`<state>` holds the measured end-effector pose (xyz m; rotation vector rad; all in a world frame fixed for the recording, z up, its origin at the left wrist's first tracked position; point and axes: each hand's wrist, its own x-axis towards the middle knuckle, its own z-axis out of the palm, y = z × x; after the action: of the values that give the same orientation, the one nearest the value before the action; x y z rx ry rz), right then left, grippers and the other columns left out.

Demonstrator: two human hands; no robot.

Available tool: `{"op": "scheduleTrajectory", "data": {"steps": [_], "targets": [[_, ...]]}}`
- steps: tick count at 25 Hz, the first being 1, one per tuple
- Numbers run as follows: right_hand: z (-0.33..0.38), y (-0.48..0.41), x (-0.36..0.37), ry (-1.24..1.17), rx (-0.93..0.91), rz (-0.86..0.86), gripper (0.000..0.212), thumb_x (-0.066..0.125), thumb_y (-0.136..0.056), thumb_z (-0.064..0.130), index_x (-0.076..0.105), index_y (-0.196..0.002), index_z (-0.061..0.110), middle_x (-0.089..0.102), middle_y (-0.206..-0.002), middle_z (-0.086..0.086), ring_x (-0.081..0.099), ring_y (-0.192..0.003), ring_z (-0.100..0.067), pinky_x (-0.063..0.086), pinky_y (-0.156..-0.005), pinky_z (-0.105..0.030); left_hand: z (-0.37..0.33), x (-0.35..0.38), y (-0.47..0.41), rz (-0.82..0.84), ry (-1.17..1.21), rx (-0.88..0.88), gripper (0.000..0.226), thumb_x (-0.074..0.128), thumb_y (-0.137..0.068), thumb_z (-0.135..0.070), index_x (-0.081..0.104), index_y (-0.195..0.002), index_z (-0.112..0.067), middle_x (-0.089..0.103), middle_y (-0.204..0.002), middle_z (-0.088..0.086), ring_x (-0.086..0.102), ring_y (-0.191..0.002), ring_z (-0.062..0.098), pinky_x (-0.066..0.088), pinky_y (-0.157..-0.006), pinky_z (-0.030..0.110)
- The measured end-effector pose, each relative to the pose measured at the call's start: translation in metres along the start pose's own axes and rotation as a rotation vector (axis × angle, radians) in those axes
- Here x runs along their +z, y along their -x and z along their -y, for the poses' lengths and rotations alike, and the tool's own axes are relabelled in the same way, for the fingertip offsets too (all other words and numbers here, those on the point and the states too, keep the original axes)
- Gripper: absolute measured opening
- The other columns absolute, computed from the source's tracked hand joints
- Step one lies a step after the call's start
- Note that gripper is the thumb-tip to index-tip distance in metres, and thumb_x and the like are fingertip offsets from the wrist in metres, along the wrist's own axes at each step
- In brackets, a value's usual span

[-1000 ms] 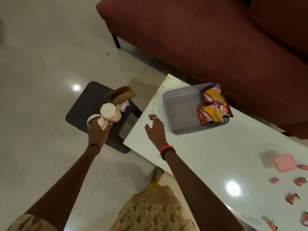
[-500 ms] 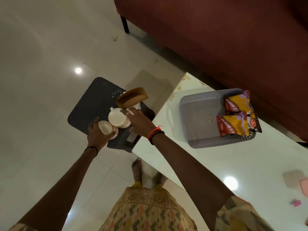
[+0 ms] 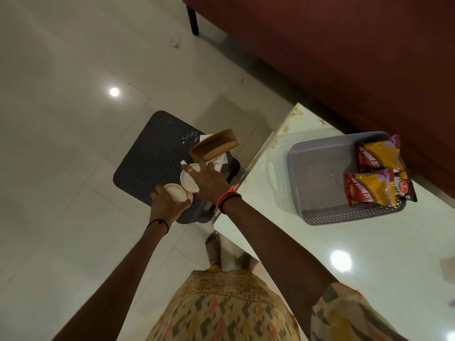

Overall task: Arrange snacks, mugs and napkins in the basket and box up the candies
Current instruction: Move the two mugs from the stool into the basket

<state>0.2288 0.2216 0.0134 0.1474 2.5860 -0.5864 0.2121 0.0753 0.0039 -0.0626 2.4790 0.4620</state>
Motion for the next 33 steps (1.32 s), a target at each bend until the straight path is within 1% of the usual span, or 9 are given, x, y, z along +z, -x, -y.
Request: {"op": "scheduleTrajectory", "data": {"steps": [6, 9, 15, 18, 22, 25, 28, 31, 33], "targets": [[0.011, 0.018, 0.005, -0.004, 0.03, -0.042, 0.073, 0.065, -0.087, 0.022, 0.024, -0.148, 0.022, 0.034, -0.147, -0.02, 0.042, -0.129, -0.04, 0.048, -0.098, -0.048, 0.008, -0.006, 0.015, 0.011, 0.026, 0.006, 0.098, 0.083, -0.062, -0.037, 0.025, -0.133, 0.0, 0.038, -0.135, 0.025, 0.047, -0.12, 0.039, 0.051, -0.088, 0.049], [0.011, 0.045, 0.01, -0.116, 0.073, -0.065, 0.081, 0.07, -0.083, 0.022, 0.022, -0.149, 0.023, 0.031, -0.15, -0.018, 0.036, -0.134, -0.038, 0.046, -0.101, -0.048, 0.015, -0.011, 0.031, 0.01, 0.04, 0.041, 0.098, 0.085, -0.061, -0.03, 0.026, -0.132, 0.003, 0.039, -0.133, 0.026, 0.048, -0.118, 0.04, 0.051, -0.087, 0.048], [-0.023, 0.123, 0.006, -0.282, 0.205, -0.111, 0.086, 0.078, -0.074, 0.025, 0.029, -0.145, 0.028, 0.037, -0.143, -0.01, 0.043, -0.124, -0.027, 0.053, -0.093, -0.04, -0.002, -0.006, 0.065, 0.106, -0.047, 0.116, 0.097, 0.085, -0.061, -0.031, 0.027, -0.133, -0.003, 0.039, -0.132, 0.021, 0.049, -0.119, 0.034, 0.052, -0.089, 0.042], [-0.058, 0.164, -0.002, -0.323, 0.277, -0.142, 0.089, 0.081, -0.068, 0.02, 0.031, -0.142, 0.03, 0.034, -0.14, -0.008, 0.044, -0.12, -0.028, 0.055, -0.088, -0.04, -0.032, 0.006, 0.076, 0.141, -0.09, 0.18, 0.098, 0.084, -0.061, -0.033, 0.025, -0.134, -0.006, 0.037, -0.134, 0.018, 0.046, -0.121, 0.032, 0.051, -0.091, 0.04], [-0.125, 0.215, -0.024, -0.308, 0.413, -0.238, 0.089, 0.079, -0.064, 0.012, 0.035, -0.139, 0.03, 0.034, -0.135, -0.01, 0.048, -0.115, -0.032, 0.055, -0.088, -0.043, -0.098, 0.029, 0.086, 0.273, -0.08, 0.383, 0.091, 0.08, -0.069, -0.029, 0.023, -0.137, -0.01, 0.033, -0.141, 0.011, 0.04, -0.127, 0.027, 0.044, -0.102, 0.038], [-0.178, 0.242, -0.037, -0.289, 0.484, -0.315, 0.087, 0.08, -0.065, 0.013, 0.036, -0.14, 0.027, 0.035, -0.138, -0.013, 0.049, -0.116, -0.035, 0.053, -0.09, -0.045, -0.154, 0.041, 0.093, 0.251, -0.038, 0.463, 0.093, 0.084, -0.062, -0.031, 0.027, -0.133, -0.01, 0.036, -0.135, 0.013, 0.044, -0.122, 0.029, 0.046, -0.097, 0.04], [-0.232, 0.259, -0.04, -0.219, 0.467, -0.355, 0.081, 0.079, -0.067, 0.01, 0.041, -0.138, 0.024, 0.039, -0.139, -0.014, 0.047, -0.121, -0.036, 0.054, -0.09, -0.046, -0.208, 0.053, 0.102, 0.235, -0.06, 0.538, 0.093, 0.085, -0.059, -0.031, 0.029, -0.13, -0.009, 0.041, -0.132, 0.013, 0.049, -0.118, 0.031, 0.049, -0.093, 0.04], [-0.276, 0.263, -0.036, -0.088, 0.393, -0.272, 0.075, 0.075, -0.072, 0.01, 0.042, -0.138, 0.023, 0.04, -0.141, -0.012, 0.046, -0.124, -0.032, 0.052, -0.096, -0.043, -0.25, 0.067, 0.102, 0.267, -0.04, 0.588, 0.09, 0.084, -0.061, -0.028, 0.028, -0.128, -0.009, 0.037, -0.133, 0.014, 0.05, -0.115, 0.032, 0.044, -0.083, 0.03], [-0.299, 0.262, -0.03, 0.008, 0.322, -0.208, 0.07, 0.071, -0.076, 0.012, 0.042, -0.138, 0.023, 0.04, -0.142, -0.011, 0.041, -0.129, -0.03, 0.046, -0.102, -0.042, -0.272, 0.079, 0.099, 0.279, -0.072, 0.652, 0.089, 0.084, -0.061, -0.028, 0.027, -0.127, -0.01, 0.036, -0.134, 0.014, 0.05, -0.115, 0.032, 0.044, -0.082, 0.031]]}}
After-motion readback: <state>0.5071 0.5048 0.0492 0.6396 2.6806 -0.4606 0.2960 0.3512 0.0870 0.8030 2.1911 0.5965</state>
